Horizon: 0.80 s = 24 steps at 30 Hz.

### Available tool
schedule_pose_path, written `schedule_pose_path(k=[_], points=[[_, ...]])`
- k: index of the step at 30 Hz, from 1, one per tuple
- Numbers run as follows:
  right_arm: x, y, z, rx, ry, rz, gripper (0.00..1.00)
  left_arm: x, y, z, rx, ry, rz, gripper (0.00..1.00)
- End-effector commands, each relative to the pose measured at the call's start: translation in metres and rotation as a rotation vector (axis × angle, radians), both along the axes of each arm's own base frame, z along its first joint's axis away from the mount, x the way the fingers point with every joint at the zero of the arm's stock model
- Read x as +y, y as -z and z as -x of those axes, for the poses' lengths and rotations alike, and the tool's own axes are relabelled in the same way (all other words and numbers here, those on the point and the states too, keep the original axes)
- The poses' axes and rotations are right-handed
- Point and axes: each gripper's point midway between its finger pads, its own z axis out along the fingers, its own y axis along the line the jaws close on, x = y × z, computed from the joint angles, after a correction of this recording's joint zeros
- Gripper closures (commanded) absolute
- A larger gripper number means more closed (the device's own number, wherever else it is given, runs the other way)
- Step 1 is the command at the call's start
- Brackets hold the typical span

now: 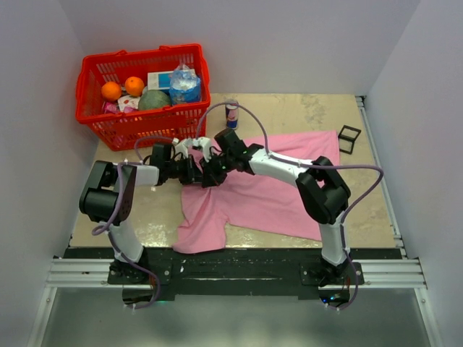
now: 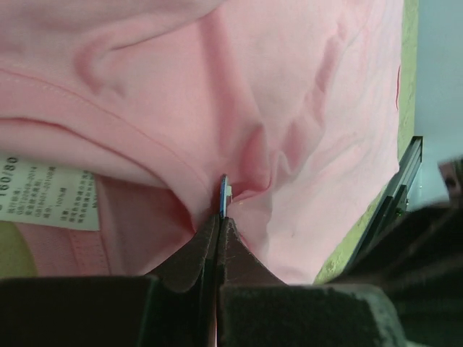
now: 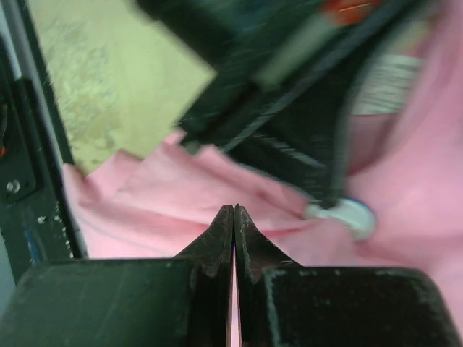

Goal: Remove the brooch from the garment

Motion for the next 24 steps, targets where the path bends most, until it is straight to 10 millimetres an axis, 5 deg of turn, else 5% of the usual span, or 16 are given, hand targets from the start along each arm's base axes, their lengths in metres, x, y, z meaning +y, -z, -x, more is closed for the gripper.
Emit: schedule_pose_path(k=[1,13,24], points=[[0.01,-0.008,0.018,-0.057,-0.056,0.0,1.0,0.003,-0.003,-0.01,0.021,-0.001,0.048,1.0],[-0.024,0.044,-0.015,-0.124,0.152,0.25,1.0,0.005,0.0,-0.008,0.033,0.02,0.051,1.0],[-0.037,0.064,-0.032,-0.157,0.201,0.326,1.0,0.005,-0.015,-0.008,0.001,0.057,0.11,1.0]])
